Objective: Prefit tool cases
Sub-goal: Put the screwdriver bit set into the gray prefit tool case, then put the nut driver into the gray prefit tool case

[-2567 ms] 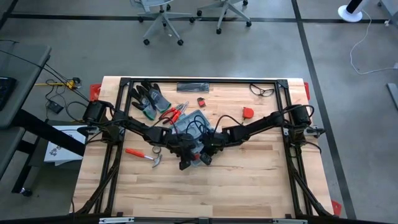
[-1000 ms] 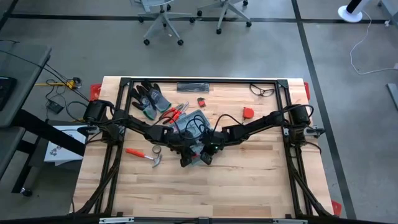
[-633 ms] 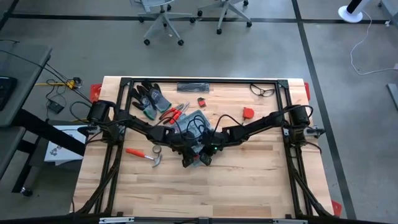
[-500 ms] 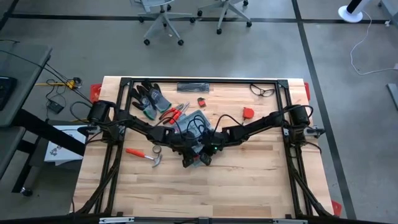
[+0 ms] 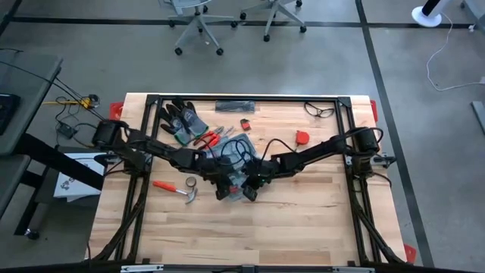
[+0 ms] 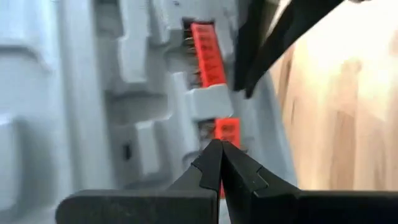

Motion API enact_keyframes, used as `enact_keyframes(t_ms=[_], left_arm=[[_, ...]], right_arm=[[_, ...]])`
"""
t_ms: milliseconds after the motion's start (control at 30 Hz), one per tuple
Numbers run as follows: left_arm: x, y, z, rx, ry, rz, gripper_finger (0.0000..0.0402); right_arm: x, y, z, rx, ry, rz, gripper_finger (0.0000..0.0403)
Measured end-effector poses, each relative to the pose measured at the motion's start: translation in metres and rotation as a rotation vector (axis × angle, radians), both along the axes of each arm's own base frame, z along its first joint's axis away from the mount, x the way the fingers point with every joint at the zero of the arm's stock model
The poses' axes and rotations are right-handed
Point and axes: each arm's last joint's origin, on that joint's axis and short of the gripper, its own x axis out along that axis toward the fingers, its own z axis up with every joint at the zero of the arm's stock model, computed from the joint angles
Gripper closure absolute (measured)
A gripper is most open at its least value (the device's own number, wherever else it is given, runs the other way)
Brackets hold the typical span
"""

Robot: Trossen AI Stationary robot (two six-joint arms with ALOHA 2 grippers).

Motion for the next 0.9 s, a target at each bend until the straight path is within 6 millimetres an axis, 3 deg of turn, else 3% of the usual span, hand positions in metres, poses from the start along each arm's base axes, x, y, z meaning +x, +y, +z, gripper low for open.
enact_keyframes(t_ms=[200,467,700,900], left_arm=[[-0.013,0.000,0.013,0.036,0.042,0.012,0.0401],[-0.020,-0.011,0.009,0.069,0.113,-0.001,0.0401],[-0.019,-0.005,0.013,0.114,0.068,0.251,0.0401],[-0.017,0.007,0.013,0.001,0.068,0.403,0.0401]], right_arm=[[-0.005,-0.009,0.015,-0.037,-0.008,0.005,0.0403],[-0.019,-0.027,0.036,-0.061,0.043,0.029,0.0403],[-0.041,-0.041,0.061,-0.106,0.092,0.092,0.0403],[-0.052,-0.065,0.068,-0.146,0.139,0.119,0.0403]])
